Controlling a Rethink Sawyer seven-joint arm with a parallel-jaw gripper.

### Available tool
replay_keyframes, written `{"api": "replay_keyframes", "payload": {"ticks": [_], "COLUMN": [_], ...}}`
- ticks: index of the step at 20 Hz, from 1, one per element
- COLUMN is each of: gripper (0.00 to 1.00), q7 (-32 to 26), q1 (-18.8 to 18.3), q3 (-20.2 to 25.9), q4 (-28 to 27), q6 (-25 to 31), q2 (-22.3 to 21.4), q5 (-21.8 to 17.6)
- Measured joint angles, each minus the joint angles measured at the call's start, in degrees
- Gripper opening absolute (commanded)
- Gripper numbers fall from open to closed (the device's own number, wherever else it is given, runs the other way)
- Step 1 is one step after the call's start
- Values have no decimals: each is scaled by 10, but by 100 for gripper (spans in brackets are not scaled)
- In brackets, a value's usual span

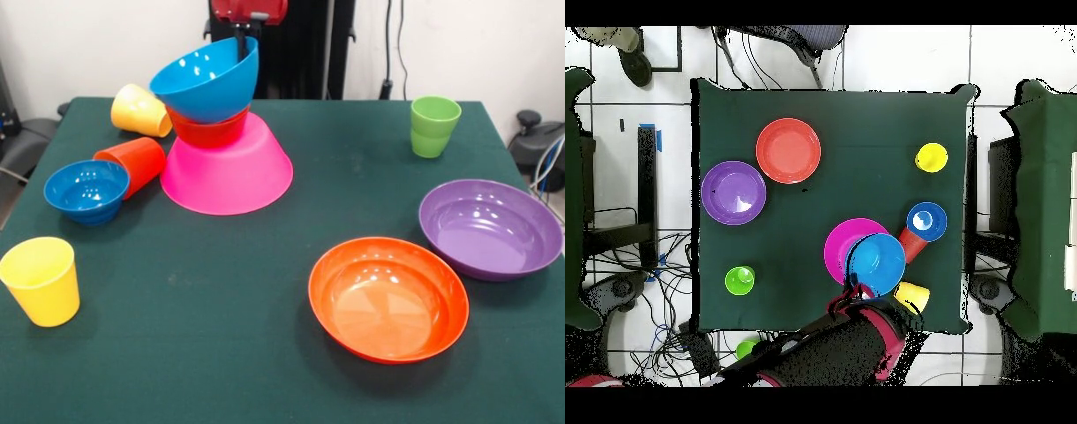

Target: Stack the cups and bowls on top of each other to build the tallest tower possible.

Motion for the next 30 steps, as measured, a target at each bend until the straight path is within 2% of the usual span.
{"api": "replay_keyframes", "payload": {"ticks": [7,8,30], "gripper": [0,100,100], "q7": [0,0,0], "q1": [4,5,24], "q3": [-2,-2,-14], "q4": [0,0,-2], "q6": [0,0,0], "q2": [0,0,-1], "q5": [0,0,-5]}}
